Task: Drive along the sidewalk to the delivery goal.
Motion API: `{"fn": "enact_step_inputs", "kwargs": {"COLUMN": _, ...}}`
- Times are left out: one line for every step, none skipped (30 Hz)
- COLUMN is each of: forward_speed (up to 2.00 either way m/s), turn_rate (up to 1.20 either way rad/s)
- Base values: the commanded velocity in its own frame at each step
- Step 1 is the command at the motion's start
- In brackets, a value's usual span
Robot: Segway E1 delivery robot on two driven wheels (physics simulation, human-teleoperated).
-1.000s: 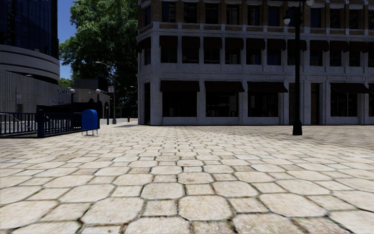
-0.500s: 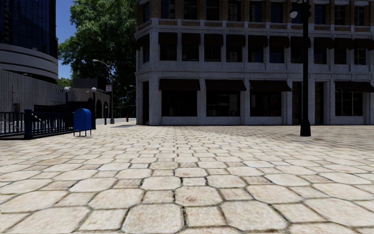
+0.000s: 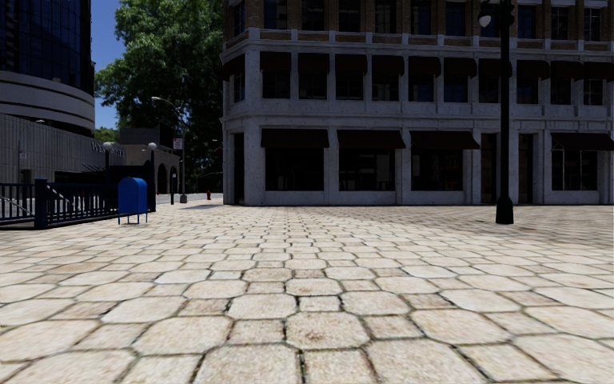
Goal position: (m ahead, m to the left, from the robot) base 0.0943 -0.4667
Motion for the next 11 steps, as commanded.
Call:
{"fn": "enact_step_inputs", "kwargs": {"forward_speed": 0.0, "turn_rate": 0.0}}
{"fn": "enact_step_inputs", "kwargs": {"forward_speed": 0.0, "turn_rate": 0.0}}
{"fn": "enact_step_inputs", "kwargs": {"forward_speed": 0.0, "turn_rate": 0.0}}
{"fn": "enact_step_inputs", "kwargs": {"forward_speed": 0.0, "turn_rate": 0.0}}
{"fn": "enact_step_inputs", "kwargs": {"forward_speed": 0.0, "turn_rate": 0.0}}
{"fn": "enact_step_inputs", "kwargs": {"forward_speed": 0.0, "turn_rate": 0.0}}
{"fn": "enact_step_inputs", "kwargs": {"forward_speed": 0.0, "turn_rate": 0.0}}
{"fn": "enact_step_inputs", "kwargs": {"forward_speed": 0.0, "turn_rate": 0.0}}
{"fn": "enact_step_inputs", "kwargs": {"forward_speed": 0.0, "turn_rate": 0.0}}
{"fn": "enact_step_inputs", "kwargs": {"forward_speed": 0.0, "turn_rate": 0.0}}
{"fn": "enact_step_inputs", "kwargs": {"forward_speed": 0.0, "turn_rate": 0.0}}
